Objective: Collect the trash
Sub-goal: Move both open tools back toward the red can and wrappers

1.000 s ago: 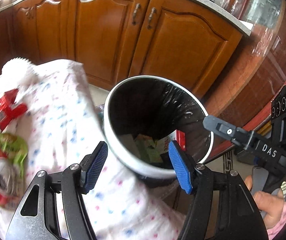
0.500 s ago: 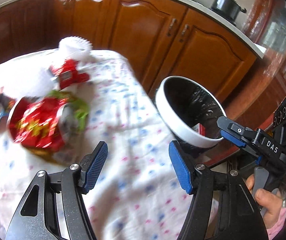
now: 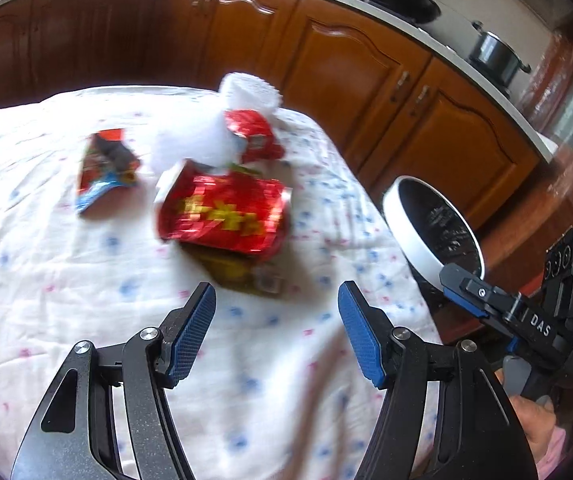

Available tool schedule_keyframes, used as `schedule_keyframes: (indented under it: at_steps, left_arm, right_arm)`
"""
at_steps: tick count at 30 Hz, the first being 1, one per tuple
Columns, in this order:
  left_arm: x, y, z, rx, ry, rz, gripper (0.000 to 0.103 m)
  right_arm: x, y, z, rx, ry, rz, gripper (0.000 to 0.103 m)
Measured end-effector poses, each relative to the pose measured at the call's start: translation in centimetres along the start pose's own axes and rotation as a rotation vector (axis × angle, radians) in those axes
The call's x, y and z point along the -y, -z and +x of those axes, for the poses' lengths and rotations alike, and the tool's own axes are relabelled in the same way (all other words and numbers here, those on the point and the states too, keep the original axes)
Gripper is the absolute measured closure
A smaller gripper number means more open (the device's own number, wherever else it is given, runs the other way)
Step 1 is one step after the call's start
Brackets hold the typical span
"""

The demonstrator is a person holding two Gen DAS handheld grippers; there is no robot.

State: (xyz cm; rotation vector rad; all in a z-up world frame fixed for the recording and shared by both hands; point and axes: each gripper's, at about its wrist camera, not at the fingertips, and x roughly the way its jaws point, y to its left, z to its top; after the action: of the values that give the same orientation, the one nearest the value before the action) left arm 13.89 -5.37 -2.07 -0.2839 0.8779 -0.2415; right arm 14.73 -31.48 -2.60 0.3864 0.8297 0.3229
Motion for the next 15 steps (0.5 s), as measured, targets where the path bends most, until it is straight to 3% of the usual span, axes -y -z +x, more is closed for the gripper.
schedule_keyframes:
  at_steps: [8,15]
  left_arm:
    - [-4.6,0.1,-1.7,0.035,-0.055,-0.076,0.038]
    - [-8.0,-0.5,-2.1,0.054,-0.091,-0.13,0.038]
  right_arm:
    - [-3.6,0.8,1.6,0.029,-0.018,-0.049,0.016]
    - [-5.8,0.1,3.6,-0.042,-0.054,-0.073,0.016]
